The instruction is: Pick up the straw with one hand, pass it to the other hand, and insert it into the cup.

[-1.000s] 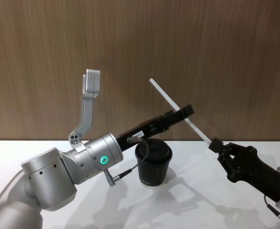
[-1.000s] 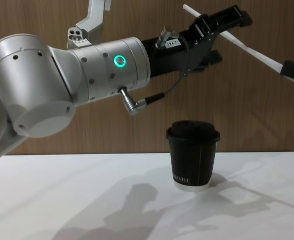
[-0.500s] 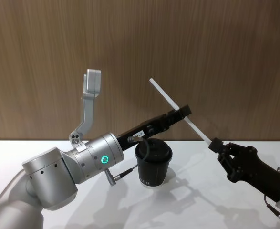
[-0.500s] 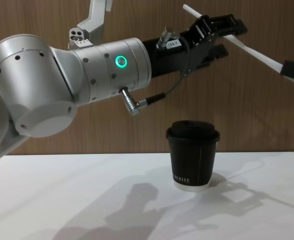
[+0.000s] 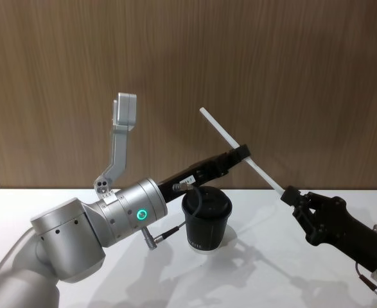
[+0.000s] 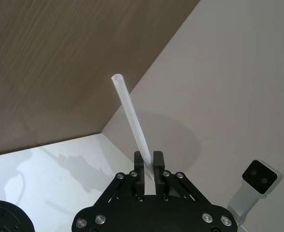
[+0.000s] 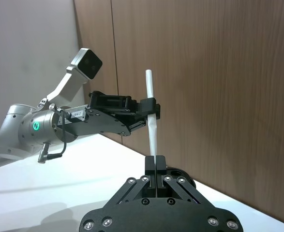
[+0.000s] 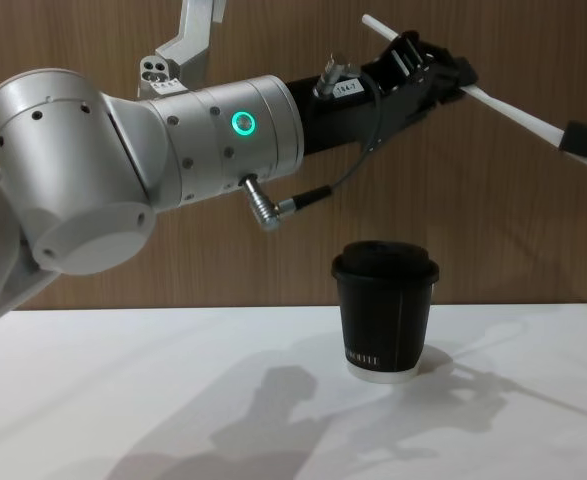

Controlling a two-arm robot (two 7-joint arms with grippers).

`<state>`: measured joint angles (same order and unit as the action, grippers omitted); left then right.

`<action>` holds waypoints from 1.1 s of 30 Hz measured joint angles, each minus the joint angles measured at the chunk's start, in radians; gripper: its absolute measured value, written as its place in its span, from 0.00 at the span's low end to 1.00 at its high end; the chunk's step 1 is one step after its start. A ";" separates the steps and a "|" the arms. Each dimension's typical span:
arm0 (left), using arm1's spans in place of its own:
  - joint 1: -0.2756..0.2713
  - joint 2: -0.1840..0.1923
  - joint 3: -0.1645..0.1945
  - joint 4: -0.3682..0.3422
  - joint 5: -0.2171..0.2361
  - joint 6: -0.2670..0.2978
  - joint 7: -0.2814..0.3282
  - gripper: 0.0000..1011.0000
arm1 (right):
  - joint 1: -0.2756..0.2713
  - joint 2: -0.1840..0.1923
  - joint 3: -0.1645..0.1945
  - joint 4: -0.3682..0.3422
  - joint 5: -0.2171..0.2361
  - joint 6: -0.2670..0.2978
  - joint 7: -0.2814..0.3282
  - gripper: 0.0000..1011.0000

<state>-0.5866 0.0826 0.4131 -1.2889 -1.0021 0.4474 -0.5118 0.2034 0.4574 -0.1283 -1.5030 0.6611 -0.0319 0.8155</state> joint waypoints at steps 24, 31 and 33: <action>-0.001 0.000 0.000 0.001 0.000 0.000 0.000 0.01 | 0.000 0.000 0.000 0.000 0.000 0.000 0.000 0.02; -0.001 0.001 -0.001 0.001 0.000 -0.001 0.002 0.01 | 0.000 0.000 0.000 0.000 0.000 0.000 0.000 0.06; -0.001 0.001 -0.001 0.001 0.000 -0.001 0.002 0.00 | 0.000 0.000 0.000 0.000 0.000 0.000 0.000 0.14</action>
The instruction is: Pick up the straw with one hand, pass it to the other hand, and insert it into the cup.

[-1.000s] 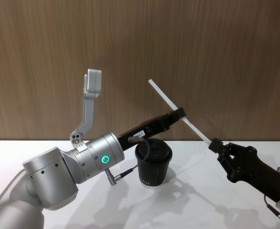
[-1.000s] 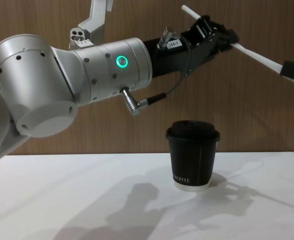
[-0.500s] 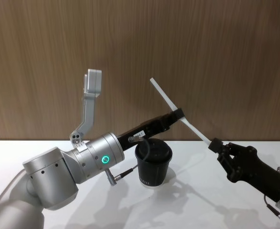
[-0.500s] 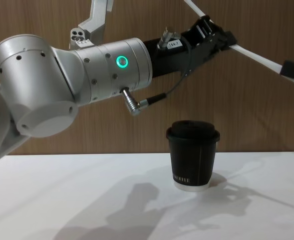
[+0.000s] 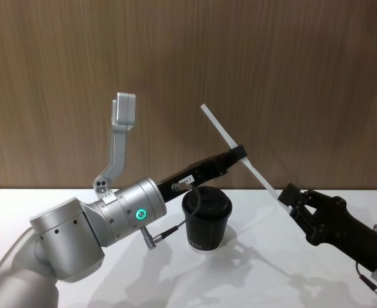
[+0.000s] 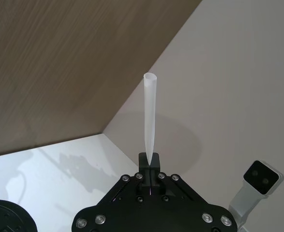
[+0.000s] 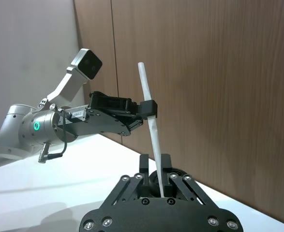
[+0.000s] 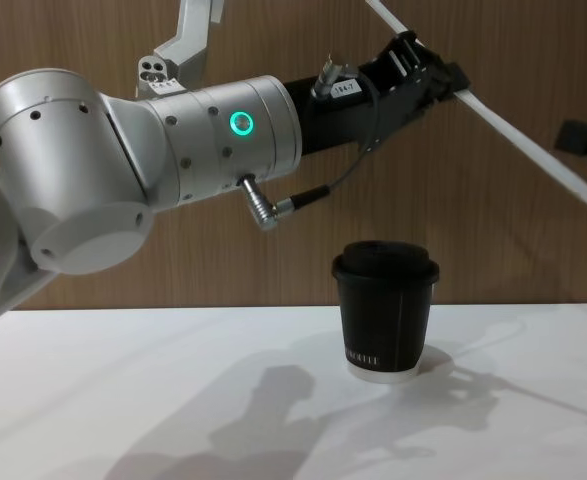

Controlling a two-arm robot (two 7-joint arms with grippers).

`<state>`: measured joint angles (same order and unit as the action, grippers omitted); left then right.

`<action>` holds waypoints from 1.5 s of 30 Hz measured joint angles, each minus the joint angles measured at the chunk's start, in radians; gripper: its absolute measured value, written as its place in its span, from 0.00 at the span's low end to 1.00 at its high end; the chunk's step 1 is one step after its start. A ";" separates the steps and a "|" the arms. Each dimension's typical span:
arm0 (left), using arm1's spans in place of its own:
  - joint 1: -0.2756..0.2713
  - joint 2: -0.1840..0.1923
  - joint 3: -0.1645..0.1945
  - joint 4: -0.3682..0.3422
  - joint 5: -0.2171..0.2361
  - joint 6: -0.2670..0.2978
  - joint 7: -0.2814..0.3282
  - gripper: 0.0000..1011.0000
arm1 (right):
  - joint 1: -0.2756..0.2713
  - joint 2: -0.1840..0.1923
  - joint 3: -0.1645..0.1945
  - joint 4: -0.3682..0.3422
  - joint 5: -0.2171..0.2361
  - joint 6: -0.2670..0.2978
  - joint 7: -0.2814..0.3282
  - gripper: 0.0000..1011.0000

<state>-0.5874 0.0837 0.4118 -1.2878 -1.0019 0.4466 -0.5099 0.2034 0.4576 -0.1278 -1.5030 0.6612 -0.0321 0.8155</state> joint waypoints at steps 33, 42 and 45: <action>0.022 0.067 0.050 -0.125 0.181 -0.124 0.158 0.00 | 0.000 0.000 0.000 0.000 0.000 0.000 0.000 0.99; 0.032 0.114 0.078 -0.202 0.316 -0.182 0.260 0.00 | 0.000 0.000 0.000 0.000 0.000 0.000 0.000 0.99; 0.034 0.132 0.087 -0.229 0.367 -0.196 0.296 0.00 | 0.000 0.000 0.000 0.000 0.000 0.000 0.000 0.99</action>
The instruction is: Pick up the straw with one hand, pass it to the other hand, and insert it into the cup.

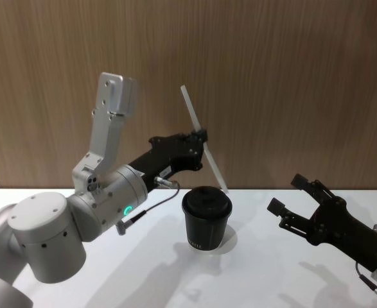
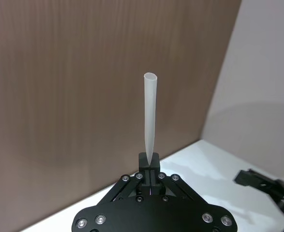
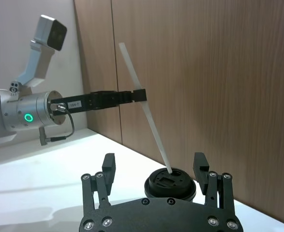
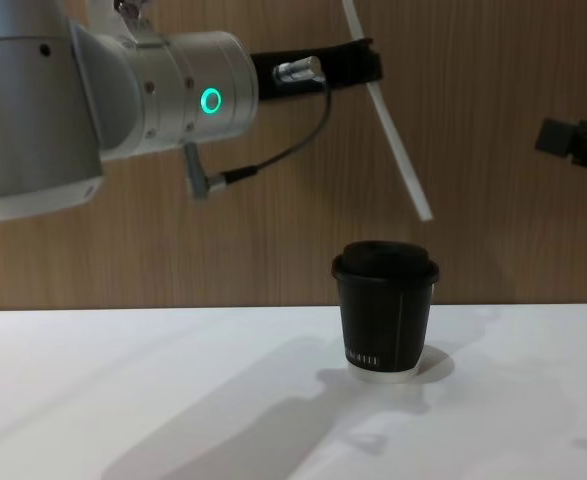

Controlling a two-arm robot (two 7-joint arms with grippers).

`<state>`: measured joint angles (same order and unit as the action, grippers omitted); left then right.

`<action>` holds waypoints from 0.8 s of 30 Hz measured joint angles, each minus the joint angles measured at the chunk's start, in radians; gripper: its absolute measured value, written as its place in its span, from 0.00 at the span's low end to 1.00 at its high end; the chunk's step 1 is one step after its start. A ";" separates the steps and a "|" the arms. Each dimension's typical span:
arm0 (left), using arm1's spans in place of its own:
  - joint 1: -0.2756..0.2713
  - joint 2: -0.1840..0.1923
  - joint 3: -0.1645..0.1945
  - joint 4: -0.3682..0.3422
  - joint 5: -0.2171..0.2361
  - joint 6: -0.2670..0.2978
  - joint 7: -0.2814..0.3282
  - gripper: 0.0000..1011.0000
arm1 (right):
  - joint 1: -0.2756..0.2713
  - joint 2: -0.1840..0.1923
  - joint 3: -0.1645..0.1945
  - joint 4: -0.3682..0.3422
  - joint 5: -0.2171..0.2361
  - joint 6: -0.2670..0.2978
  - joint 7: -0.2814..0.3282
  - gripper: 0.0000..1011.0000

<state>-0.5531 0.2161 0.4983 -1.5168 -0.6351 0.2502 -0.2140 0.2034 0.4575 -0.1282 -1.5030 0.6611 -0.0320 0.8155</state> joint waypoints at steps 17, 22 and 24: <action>-0.006 0.078 0.049 -0.100 0.241 0.002 0.153 0.00 | 0.000 0.000 0.000 0.000 0.000 0.000 0.000 0.99; -0.009 0.084 0.061 -0.105 0.275 0.011 0.168 0.00 | 0.000 0.000 0.000 0.000 0.000 0.000 0.000 0.99; -0.010 0.085 0.066 -0.105 0.285 0.015 0.171 0.01 | 0.000 0.000 0.000 0.000 0.000 0.000 0.000 0.99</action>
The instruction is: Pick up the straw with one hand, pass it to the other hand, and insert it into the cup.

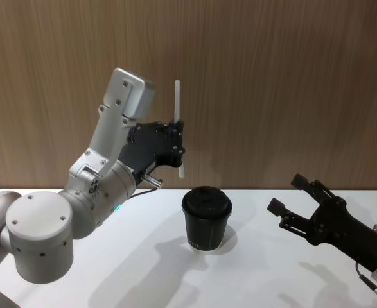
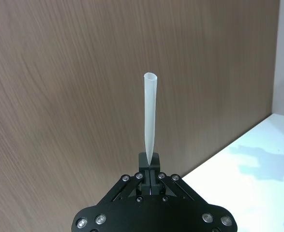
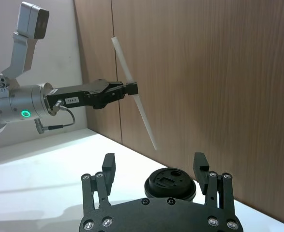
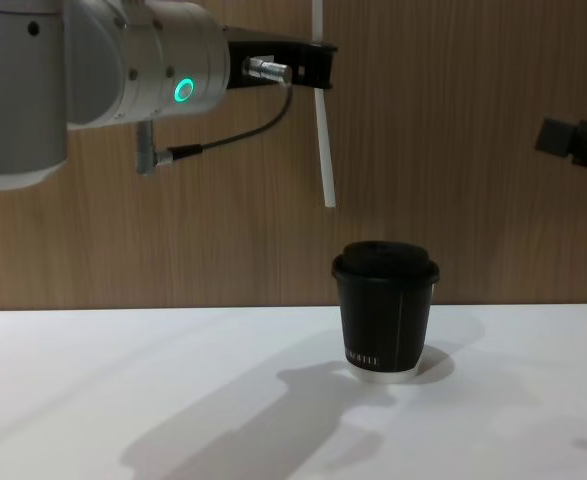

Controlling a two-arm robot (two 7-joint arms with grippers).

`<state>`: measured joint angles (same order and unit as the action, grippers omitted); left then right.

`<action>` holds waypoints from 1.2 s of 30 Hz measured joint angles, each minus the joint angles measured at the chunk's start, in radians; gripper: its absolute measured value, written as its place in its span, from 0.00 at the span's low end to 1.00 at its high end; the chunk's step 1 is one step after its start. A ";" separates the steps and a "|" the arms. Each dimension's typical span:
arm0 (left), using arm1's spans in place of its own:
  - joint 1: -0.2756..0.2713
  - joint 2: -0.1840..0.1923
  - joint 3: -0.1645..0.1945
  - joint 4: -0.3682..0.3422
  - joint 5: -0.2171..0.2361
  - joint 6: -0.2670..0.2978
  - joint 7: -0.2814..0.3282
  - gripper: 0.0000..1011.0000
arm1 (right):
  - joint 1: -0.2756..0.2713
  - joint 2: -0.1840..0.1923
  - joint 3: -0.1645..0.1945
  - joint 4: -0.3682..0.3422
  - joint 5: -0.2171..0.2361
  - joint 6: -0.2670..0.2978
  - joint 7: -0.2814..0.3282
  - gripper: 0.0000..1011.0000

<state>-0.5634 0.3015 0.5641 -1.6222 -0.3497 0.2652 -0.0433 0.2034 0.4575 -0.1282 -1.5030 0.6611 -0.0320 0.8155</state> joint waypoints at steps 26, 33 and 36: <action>-0.020 -0.030 0.006 0.045 0.031 0.022 -0.017 0.01 | 0.000 0.000 0.000 0.000 0.000 0.000 0.000 0.99; -0.029 -0.045 0.006 0.064 0.030 0.024 -0.032 0.00 | 0.000 0.000 0.000 0.000 0.000 0.000 0.000 0.99; -0.034 -0.053 0.008 0.073 0.030 0.025 -0.038 0.00 | 0.000 0.000 0.000 0.000 0.000 0.000 0.000 0.99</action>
<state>-0.5971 0.2486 0.5716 -1.5489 -0.3196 0.2899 -0.0813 0.2033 0.4574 -0.1282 -1.5030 0.6611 -0.0320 0.8155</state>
